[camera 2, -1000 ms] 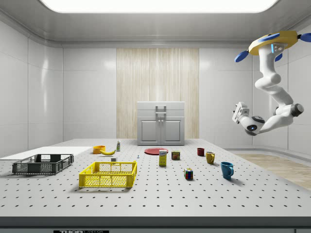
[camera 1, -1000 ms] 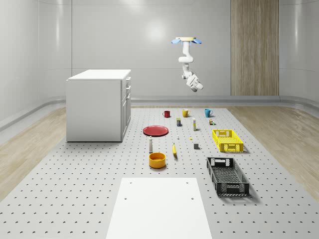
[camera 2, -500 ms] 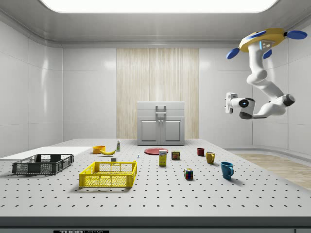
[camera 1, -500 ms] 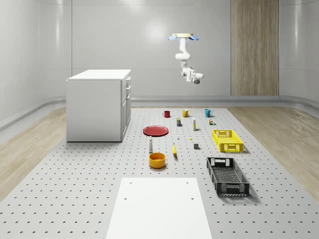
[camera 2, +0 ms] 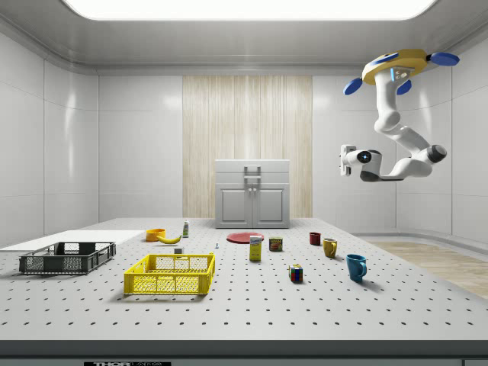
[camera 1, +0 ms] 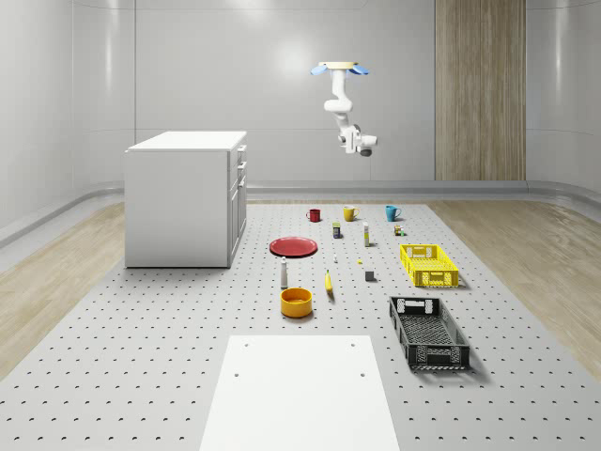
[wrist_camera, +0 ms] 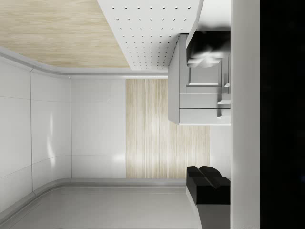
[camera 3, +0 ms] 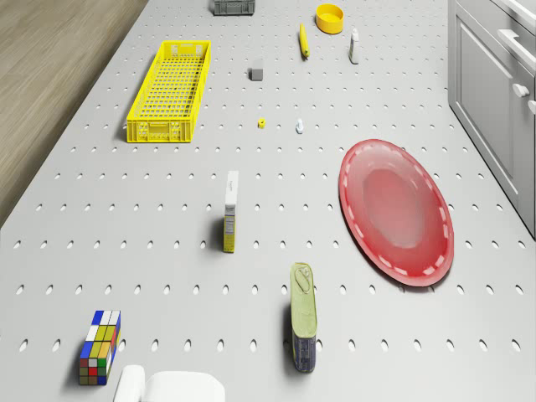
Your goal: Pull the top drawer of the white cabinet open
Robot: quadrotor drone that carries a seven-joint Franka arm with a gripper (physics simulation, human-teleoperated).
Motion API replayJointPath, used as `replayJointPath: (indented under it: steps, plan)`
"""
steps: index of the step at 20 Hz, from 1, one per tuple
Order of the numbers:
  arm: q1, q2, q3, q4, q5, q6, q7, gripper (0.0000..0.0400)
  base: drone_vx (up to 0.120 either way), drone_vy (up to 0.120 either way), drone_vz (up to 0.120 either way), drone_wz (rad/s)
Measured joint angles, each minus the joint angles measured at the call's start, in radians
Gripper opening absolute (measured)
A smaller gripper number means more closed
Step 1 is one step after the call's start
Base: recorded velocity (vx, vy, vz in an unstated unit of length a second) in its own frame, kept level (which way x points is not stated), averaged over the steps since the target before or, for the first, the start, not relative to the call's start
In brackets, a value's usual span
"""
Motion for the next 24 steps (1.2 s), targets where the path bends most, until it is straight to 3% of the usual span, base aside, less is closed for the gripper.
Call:
replayJointPath:
  steps: [24]
  plan:
    - [0.143, -0.111, -0.072, -0.019, -0.070, 0.116, 0.061, 0.0305, 0.120, -0.120, 0.000, 0.000]
